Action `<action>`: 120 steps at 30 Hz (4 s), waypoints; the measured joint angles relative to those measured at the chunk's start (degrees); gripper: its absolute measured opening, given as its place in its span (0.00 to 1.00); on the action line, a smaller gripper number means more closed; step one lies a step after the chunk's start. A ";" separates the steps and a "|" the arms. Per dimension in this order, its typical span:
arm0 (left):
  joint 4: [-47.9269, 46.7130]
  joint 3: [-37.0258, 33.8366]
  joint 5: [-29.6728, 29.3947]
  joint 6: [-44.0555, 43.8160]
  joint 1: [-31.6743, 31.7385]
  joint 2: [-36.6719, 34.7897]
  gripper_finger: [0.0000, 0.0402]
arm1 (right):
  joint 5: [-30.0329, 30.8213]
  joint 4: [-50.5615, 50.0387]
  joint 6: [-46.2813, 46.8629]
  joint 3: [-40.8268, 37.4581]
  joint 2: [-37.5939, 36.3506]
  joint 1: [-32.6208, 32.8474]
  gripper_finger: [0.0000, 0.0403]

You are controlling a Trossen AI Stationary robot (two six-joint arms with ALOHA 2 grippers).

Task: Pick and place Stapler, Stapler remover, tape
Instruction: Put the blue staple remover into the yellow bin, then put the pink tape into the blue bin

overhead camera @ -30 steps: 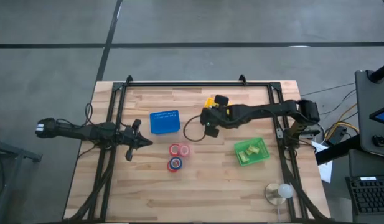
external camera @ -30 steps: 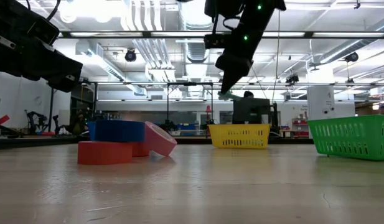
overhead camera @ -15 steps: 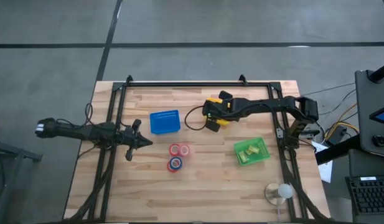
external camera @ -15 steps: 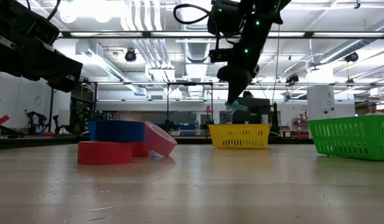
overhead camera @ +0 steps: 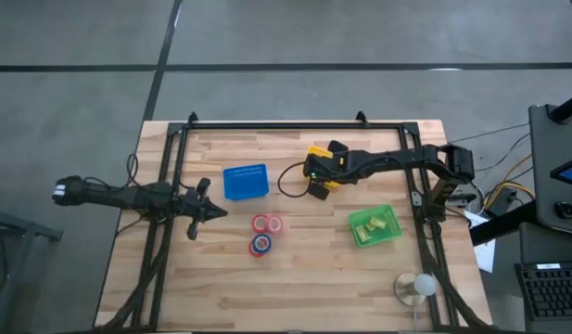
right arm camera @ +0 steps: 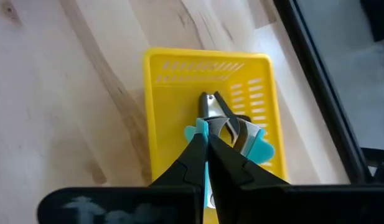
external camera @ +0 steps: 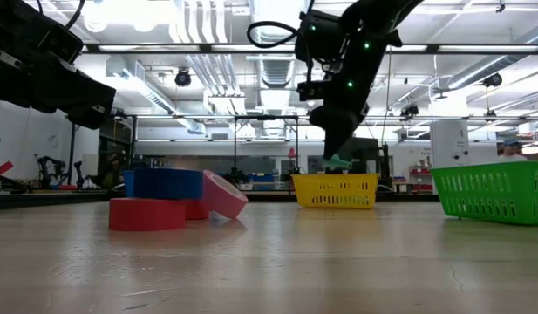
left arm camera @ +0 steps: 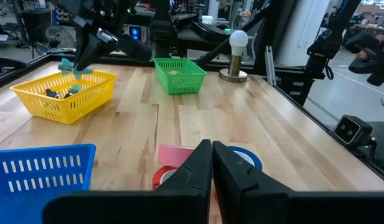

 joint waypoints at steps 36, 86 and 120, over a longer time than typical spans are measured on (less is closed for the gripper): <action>0.00 0.00 0.00 0.01 0.01 0.00 0.04 | 0.07 13.55 3.79 -9.81 0.02 -1.75 0.13; -0.90 0.00 0.02 -0.02 -0.01 0.00 0.04 | -19.85 45.19 7.60 -42.90 -52.56 21.74 0.02; -0.23 0.00 -3.10 1.84 0.01 -0.01 0.04 | -22.38 50.02 -2.87 -57.63 -73.86 23.76 0.02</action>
